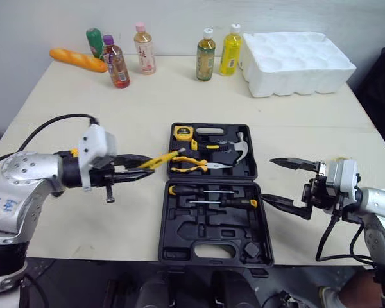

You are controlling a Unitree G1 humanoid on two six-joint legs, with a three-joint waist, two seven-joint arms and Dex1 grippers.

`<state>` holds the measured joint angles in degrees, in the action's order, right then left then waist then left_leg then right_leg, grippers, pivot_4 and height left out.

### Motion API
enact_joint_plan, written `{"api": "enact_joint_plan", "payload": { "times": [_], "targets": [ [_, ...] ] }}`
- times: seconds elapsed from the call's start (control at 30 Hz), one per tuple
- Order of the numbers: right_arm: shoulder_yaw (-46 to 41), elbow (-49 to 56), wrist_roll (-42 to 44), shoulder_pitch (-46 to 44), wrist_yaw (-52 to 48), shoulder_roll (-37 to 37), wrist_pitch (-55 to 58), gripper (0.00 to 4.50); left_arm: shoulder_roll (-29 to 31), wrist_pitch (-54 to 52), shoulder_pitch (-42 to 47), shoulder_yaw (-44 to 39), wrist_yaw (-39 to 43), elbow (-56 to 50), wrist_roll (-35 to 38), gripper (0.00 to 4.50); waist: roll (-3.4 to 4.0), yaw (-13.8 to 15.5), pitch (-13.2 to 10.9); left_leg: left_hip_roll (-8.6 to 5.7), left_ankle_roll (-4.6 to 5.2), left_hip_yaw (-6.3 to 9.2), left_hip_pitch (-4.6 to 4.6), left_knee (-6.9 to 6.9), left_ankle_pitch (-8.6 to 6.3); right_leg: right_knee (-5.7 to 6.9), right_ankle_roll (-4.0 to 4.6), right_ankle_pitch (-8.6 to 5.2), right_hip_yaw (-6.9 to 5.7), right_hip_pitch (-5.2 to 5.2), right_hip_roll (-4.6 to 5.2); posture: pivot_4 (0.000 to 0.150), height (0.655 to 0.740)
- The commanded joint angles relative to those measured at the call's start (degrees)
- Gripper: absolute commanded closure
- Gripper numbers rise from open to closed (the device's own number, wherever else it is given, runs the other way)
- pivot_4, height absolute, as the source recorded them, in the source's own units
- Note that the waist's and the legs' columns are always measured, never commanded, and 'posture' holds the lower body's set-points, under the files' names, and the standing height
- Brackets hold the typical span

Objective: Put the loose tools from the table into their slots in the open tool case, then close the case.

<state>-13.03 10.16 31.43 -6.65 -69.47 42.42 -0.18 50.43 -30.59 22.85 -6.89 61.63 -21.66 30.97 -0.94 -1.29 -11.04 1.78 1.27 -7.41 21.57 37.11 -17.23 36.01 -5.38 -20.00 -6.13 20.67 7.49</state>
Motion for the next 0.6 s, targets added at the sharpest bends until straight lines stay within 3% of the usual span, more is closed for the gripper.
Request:
{"api": "enact_joint_plan", "payload": {
  "times": [0.03, 0.3, 0.6],
  "targets": [
    [-1.6, 0.9, 0.5, 0.3, -0.7, 1.3, -0.8, 0.0, 0.4, -0.3, 3.0, 3.9, 1.8, -2.9, 0.4, 4.02, 0.0, -0.1, 0.0, 0.0, 0.0, -0.02, 0.0, 0.01, 0.0, 0.0, 0.0, 0.0, 0.02, 0.0, -0.02, 0.15, 0.74],
    [-1.6, 2.9, 0.9, 1.0, -0.4, 2.4, 0.7, 0.0, -2.1, -7.8, 10.8, 14.9, -0.7, -6.2, -1.4, 4.02, -0.03, 0.0, 0.0, 0.01, 0.04, 0.0, 0.0, 0.1, 0.04, 0.02, -0.01, 0.0, 0.02, -0.03, -0.06, 0.15, 0.74],
    [-1.9, 5.1, 2.0, 1.7, -0.5, 3.1, 3.1, 0.0, -2.3, -11.5, 14.2, 28.6, -2.3, -5.8, -13.1, 4.02, -0.04, 0.3, 0.0, 0.02, 0.04, 0.0, 0.01, 0.12, 0.06, 0.0, -0.01, 0.01, 0.04, -0.03, -0.12, 0.15, 0.74]
  ]
}}
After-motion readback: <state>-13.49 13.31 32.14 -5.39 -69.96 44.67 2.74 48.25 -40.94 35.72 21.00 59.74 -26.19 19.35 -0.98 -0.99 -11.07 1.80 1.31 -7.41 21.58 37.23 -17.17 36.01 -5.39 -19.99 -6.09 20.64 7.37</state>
